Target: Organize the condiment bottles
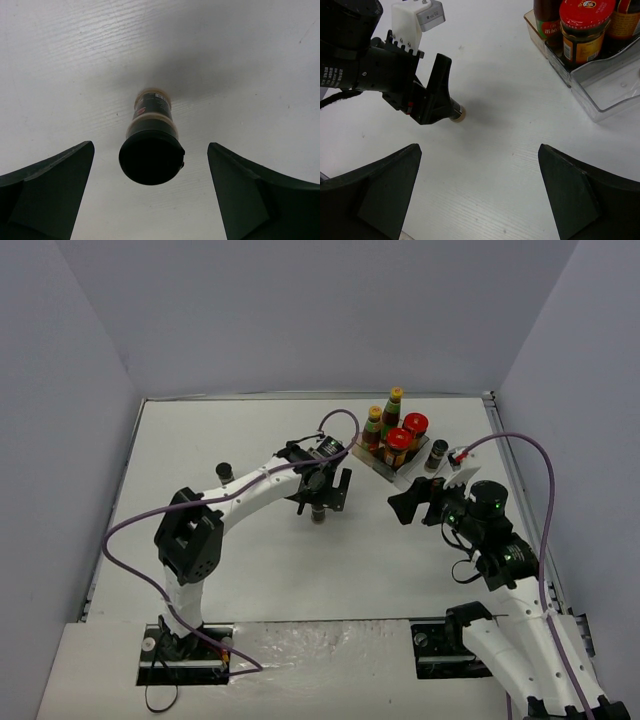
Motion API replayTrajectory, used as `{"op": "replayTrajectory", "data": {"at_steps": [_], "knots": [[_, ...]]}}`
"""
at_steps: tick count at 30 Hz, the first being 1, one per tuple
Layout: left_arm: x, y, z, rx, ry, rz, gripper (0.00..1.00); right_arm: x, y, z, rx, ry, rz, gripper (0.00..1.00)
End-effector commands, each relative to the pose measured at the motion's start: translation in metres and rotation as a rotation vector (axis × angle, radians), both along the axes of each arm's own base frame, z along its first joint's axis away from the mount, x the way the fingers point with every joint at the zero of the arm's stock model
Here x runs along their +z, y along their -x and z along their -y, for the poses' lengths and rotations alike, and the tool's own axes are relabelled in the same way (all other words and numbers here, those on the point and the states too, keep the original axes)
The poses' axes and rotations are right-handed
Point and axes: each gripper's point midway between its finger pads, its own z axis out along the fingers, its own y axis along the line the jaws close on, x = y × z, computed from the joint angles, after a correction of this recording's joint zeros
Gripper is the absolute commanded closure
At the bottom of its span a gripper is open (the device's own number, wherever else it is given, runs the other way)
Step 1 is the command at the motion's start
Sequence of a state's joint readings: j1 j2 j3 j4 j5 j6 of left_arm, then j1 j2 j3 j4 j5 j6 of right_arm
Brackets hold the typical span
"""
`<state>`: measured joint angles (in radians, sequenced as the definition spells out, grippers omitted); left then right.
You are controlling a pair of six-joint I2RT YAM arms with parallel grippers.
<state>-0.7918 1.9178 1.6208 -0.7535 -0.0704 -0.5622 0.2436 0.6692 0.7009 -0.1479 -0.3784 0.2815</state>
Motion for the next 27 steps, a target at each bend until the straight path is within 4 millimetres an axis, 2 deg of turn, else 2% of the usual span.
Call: {"op": "replayTrajectory", "data": {"at_steps": [1,4,6,9,11,14,15,18,21,24,27], "knots": [[0.073,-0.007,-0.007,0.053,0.101,0.166,0.03,0.028,-0.008,-0.010,0.051,-0.013,0.066,0.00],[0.110,-0.005,-0.030,0.104,0.124,0.276,0.03,0.029,-0.015,-0.012,0.055,-0.004,0.057,0.00],[0.136,-0.001,-0.054,0.151,0.134,0.350,0.03,0.028,-0.021,-0.014,0.053,0.011,0.047,0.00],[0.145,0.008,-0.093,0.234,0.106,0.396,0.03,0.023,-0.032,-0.027,0.075,0.051,0.028,0.00],[0.161,0.017,-0.125,0.298,0.113,0.458,0.03,0.019,-0.038,-0.040,0.097,0.082,0.029,0.00],[0.163,0.031,-0.174,0.379,0.090,0.507,0.03,0.005,-0.046,-0.066,0.137,0.165,0.036,0.00],[0.163,0.039,-0.185,0.390,0.097,0.517,0.03,0.008,-0.047,-0.075,0.157,0.186,0.059,0.00],[0.164,0.057,-0.237,0.450,0.049,0.572,0.03,-0.010,-0.056,-0.104,0.232,0.236,0.070,0.00],[0.165,0.076,-0.274,0.498,-0.008,0.619,0.03,-0.023,-0.063,-0.127,0.294,0.272,0.082,0.00],[0.164,0.094,-0.300,0.531,-0.052,0.656,0.03,-0.035,-0.071,-0.148,0.343,0.325,0.086,0.00],[0.155,0.103,-0.310,0.546,-0.069,0.664,0.03,-0.048,-0.078,-0.166,0.398,0.358,0.081,0.00]]}}
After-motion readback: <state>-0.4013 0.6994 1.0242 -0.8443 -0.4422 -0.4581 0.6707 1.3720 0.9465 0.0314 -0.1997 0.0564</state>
